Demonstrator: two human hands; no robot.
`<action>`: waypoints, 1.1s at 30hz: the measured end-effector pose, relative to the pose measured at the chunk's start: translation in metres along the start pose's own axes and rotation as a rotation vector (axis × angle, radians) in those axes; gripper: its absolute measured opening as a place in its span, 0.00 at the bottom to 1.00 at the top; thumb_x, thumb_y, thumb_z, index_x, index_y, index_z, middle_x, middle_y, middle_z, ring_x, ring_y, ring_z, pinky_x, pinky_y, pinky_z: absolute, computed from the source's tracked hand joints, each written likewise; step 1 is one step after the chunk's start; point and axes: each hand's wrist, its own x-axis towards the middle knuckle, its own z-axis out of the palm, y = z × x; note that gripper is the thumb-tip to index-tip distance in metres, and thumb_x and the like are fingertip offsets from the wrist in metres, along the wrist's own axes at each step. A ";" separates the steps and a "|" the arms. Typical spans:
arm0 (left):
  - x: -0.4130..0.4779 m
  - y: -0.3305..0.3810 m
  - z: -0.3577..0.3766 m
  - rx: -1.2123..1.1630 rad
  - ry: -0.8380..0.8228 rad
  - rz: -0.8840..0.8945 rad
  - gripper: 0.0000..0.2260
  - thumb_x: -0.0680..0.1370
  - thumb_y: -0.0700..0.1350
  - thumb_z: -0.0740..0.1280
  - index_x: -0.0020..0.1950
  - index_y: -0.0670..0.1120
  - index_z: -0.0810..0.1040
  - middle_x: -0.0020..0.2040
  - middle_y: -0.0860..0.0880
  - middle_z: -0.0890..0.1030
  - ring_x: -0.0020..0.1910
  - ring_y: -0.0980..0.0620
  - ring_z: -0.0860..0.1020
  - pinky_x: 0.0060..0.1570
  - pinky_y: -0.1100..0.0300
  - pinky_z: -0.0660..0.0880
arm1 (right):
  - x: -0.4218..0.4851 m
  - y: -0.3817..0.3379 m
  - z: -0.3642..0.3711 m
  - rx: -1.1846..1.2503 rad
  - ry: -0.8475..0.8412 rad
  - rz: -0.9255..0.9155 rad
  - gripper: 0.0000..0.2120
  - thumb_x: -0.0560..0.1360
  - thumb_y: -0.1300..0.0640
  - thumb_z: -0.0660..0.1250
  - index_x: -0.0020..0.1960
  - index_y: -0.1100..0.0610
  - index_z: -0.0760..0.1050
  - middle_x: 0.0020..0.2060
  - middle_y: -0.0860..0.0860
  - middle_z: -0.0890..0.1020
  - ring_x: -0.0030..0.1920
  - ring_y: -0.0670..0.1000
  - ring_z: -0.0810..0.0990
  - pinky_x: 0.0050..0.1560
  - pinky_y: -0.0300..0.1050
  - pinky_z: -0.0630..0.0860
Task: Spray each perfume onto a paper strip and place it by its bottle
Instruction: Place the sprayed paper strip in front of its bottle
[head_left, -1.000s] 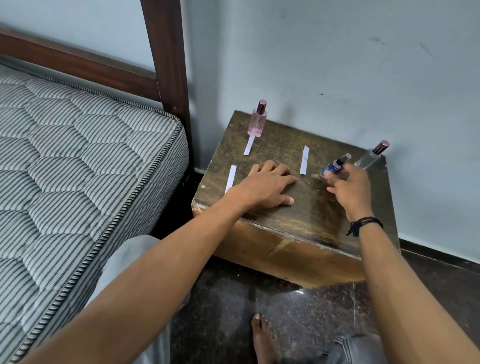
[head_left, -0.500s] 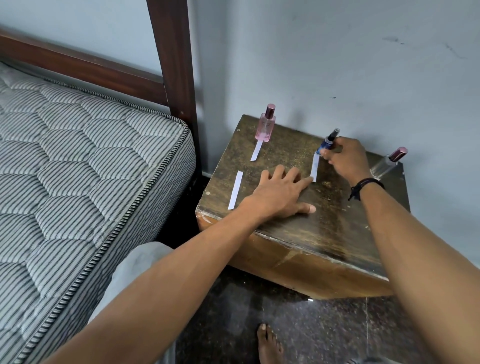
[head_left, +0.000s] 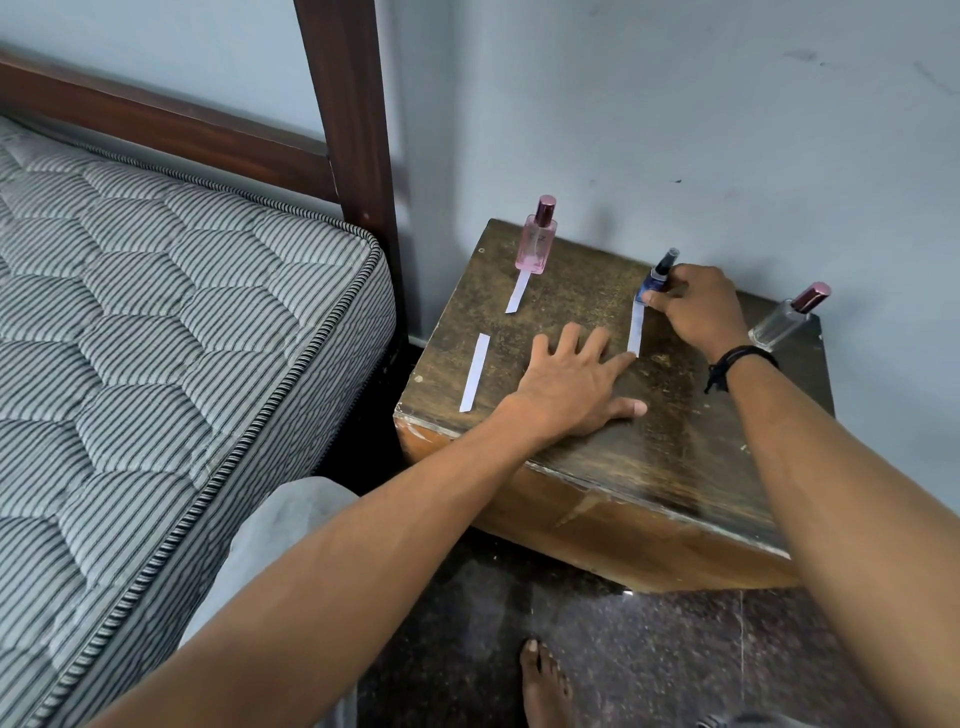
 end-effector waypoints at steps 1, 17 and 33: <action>0.000 0.000 0.000 -0.001 0.000 -0.001 0.31 0.79 0.69 0.53 0.79 0.56 0.60 0.72 0.47 0.63 0.69 0.42 0.60 0.64 0.39 0.62 | -0.001 0.000 0.001 0.001 0.006 -0.004 0.09 0.75 0.55 0.75 0.54 0.56 0.84 0.45 0.53 0.85 0.50 0.57 0.83 0.51 0.50 0.77; 0.001 0.000 -0.001 -0.032 0.006 -0.032 0.34 0.78 0.69 0.54 0.80 0.54 0.57 0.74 0.48 0.63 0.70 0.42 0.61 0.64 0.41 0.62 | 0.000 0.004 0.001 0.035 -0.021 -0.005 0.10 0.74 0.58 0.76 0.55 0.57 0.84 0.47 0.53 0.85 0.50 0.54 0.82 0.49 0.44 0.72; 0.002 -0.003 0.000 -0.041 -0.008 -0.006 0.32 0.78 0.69 0.54 0.79 0.55 0.59 0.72 0.48 0.63 0.69 0.42 0.61 0.63 0.41 0.62 | -0.010 -0.001 -0.002 0.110 -0.046 0.039 0.15 0.73 0.63 0.77 0.59 0.58 0.83 0.47 0.53 0.86 0.51 0.53 0.85 0.54 0.45 0.76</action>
